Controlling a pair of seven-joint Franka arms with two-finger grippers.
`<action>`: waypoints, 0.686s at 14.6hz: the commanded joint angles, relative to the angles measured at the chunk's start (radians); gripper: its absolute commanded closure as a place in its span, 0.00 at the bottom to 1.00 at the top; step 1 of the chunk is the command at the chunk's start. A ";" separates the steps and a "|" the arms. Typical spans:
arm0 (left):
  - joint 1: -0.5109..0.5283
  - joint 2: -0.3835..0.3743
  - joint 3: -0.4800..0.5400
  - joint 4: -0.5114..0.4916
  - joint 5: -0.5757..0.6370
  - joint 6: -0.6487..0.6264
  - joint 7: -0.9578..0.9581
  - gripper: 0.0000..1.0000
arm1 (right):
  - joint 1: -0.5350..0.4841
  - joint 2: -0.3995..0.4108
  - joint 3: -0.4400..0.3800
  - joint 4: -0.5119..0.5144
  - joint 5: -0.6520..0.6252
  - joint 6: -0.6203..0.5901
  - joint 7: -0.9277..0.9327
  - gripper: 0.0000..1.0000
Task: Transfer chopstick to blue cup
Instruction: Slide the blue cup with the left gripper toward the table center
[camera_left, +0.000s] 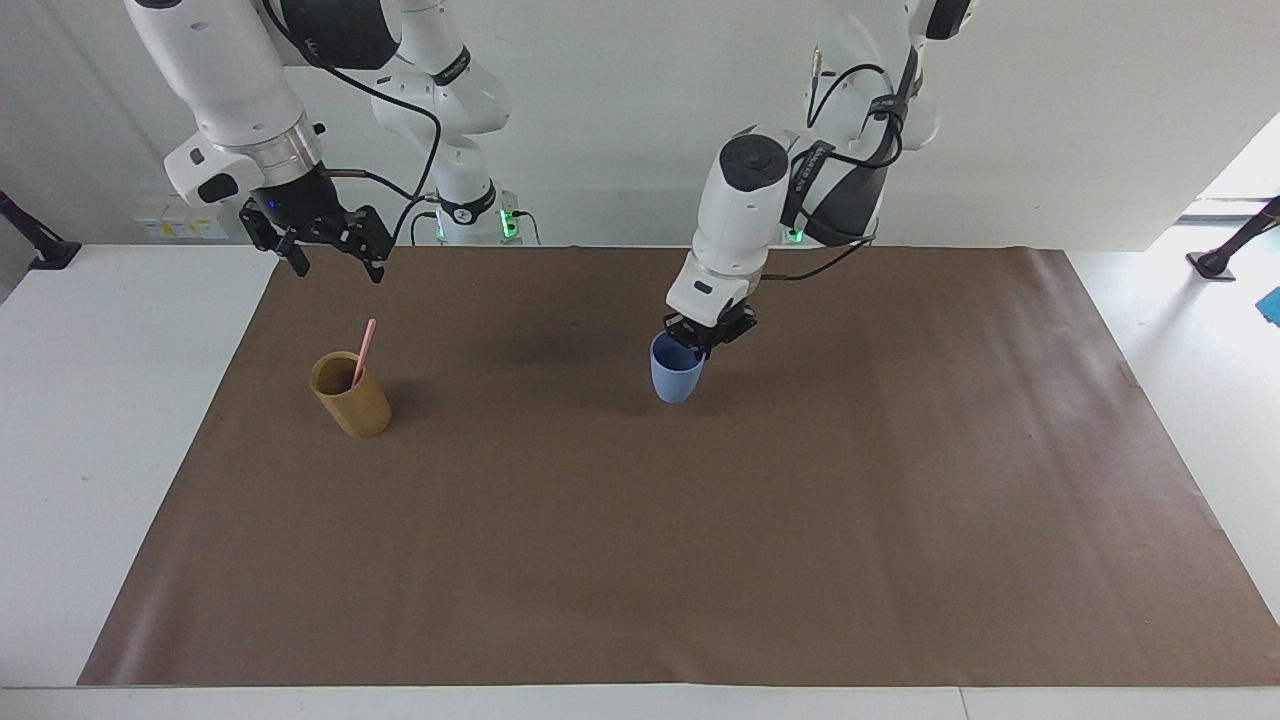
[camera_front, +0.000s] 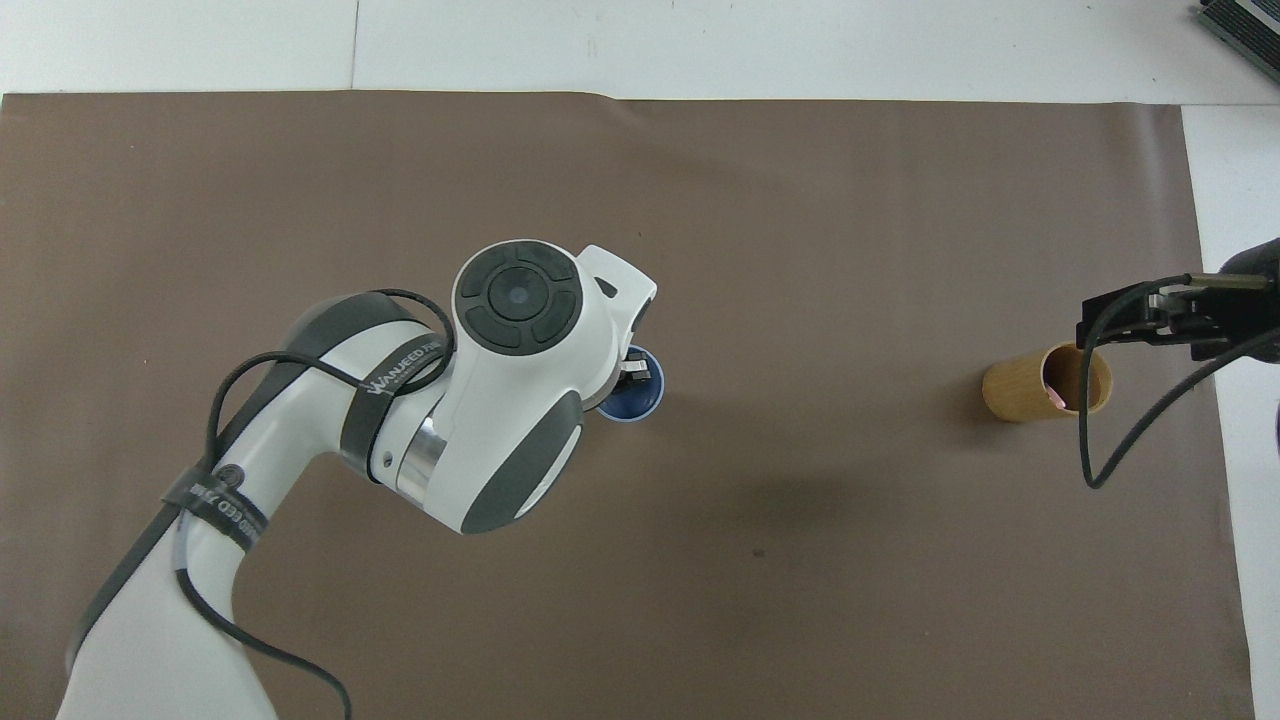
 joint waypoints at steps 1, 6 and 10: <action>-0.068 0.060 0.020 0.054 0.008 0.004 -0.061 1.00 | -0.013 -0.002 -0.003 -0.001 0.013 -0.005 -0.021 0.00; -0.087 0.057 0.018 0.016 -0.001 0.073 -0.107 1.00 | -0.045 -0.002 -0.004 -0.001 0.013 -0.008 -0.026 0.00; -0.104 0.063 0.020 -0.015 0.008 0.121 -0.112 1.00 | -0.046 -0.002 -0.004 -0.001 0.013 -0.007 -0.026 0.00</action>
